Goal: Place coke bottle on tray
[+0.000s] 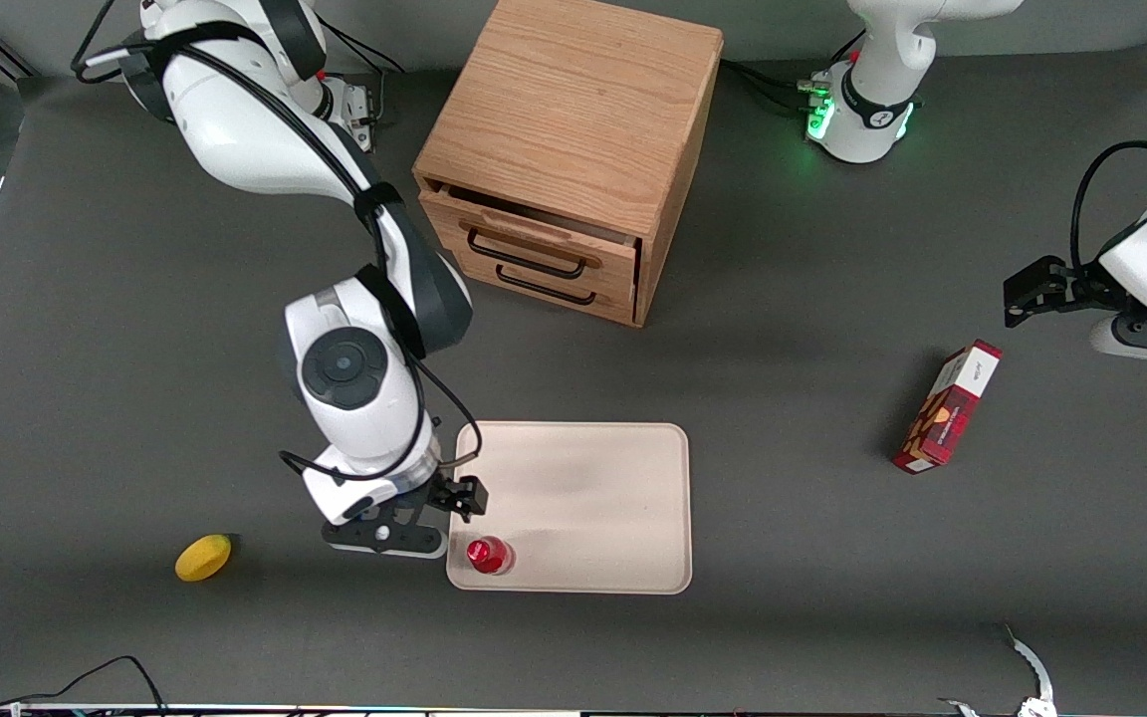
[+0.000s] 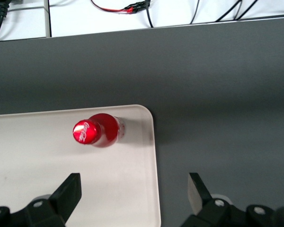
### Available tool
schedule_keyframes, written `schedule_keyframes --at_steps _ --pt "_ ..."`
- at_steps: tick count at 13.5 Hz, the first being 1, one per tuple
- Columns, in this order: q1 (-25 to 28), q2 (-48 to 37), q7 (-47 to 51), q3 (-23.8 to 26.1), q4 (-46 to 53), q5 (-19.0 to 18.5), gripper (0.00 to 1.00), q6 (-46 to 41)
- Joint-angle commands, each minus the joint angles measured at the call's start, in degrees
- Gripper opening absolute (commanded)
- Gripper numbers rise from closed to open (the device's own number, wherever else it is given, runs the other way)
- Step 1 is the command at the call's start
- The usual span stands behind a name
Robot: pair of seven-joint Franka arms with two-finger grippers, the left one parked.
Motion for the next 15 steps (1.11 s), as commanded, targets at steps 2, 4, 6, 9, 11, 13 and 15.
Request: schedule_keyframes --at_steps 2,4,6,9,11,13,15 --pt "-1.90 -10.50 -3.37 0.19 -7.44 2.15 1.00 -4.85" --pt "-3.47 -18.14 -6.35 0.19 -16.14 2.15 1.00 -4.85" --pt "-5.50 -24.74 -9.78 0.28 -23.00 2.24 1.00 -4.85" --pt "-9.18 -33.09 -14.70 0.45 -31.36 2.24 1.00 -5.11" --pt "-11.39 -36.62 -16.99 0.72 -33.58 2.33 1.00 -7.82" --pt "-13.93 -38.56 -20.41 0.72 -33.32 3.46 1.00 -10.64" --pt "-16.22 -40.23 -22.44 0.72 -33.23 4.70 1.00 -12.49"
